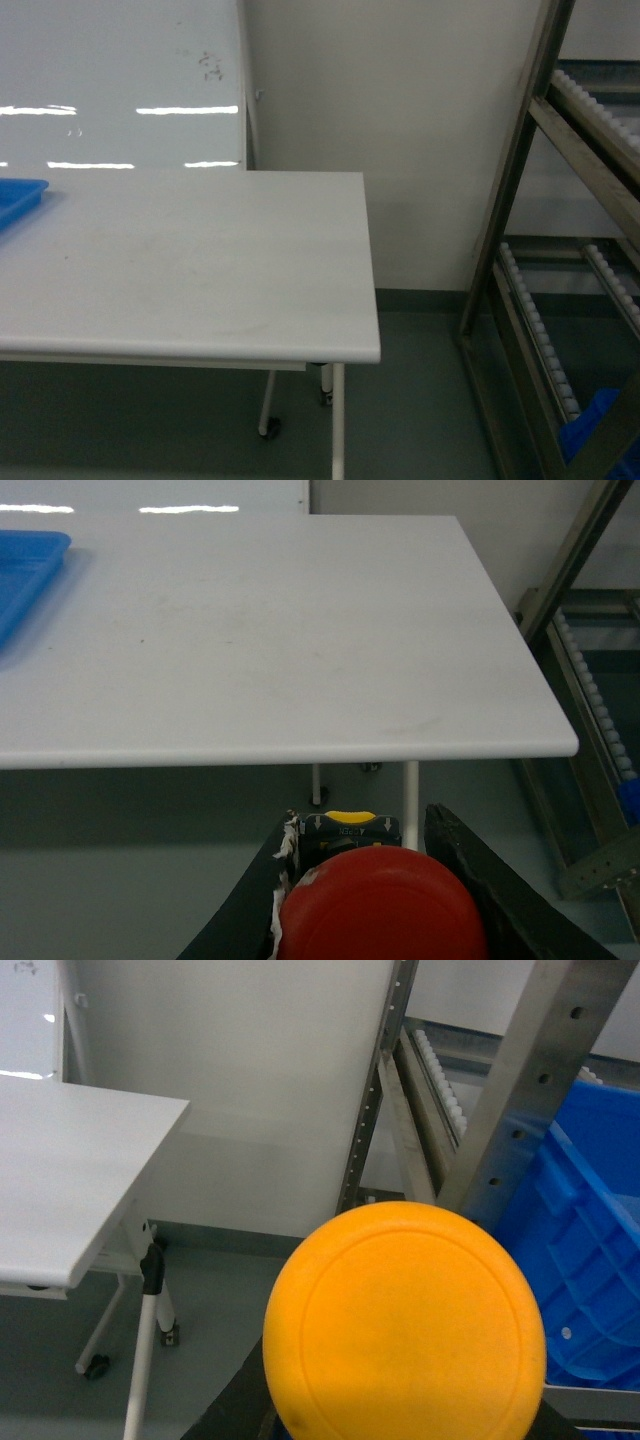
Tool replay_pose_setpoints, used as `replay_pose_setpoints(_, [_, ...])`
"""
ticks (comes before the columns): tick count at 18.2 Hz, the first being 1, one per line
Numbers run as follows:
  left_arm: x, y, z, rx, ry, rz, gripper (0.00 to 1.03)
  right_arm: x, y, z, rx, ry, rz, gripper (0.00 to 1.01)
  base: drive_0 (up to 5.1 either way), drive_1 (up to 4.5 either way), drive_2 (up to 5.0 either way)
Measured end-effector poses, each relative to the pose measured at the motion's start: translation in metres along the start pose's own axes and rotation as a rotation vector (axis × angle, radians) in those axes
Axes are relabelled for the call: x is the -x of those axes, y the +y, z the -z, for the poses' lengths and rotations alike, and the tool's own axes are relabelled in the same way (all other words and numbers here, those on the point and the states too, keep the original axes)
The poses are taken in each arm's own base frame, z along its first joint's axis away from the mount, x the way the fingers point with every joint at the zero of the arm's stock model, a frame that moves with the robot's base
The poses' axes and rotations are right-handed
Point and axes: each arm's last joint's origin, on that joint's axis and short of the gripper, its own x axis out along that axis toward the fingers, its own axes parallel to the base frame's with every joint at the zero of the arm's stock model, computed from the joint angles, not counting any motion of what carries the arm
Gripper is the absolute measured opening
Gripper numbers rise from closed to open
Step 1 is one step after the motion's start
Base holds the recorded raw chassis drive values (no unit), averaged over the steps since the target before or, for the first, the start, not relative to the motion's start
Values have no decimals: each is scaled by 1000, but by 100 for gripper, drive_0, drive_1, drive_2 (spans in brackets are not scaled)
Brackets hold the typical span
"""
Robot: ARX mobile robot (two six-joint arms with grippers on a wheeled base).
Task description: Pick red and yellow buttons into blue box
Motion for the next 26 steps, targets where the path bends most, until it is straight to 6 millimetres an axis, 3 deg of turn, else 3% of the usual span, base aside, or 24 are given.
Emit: replay_pose_setpoints(26, [0,0,0,0,0,0,31,0,0,0,0,0,0,26,502,-235,-235])
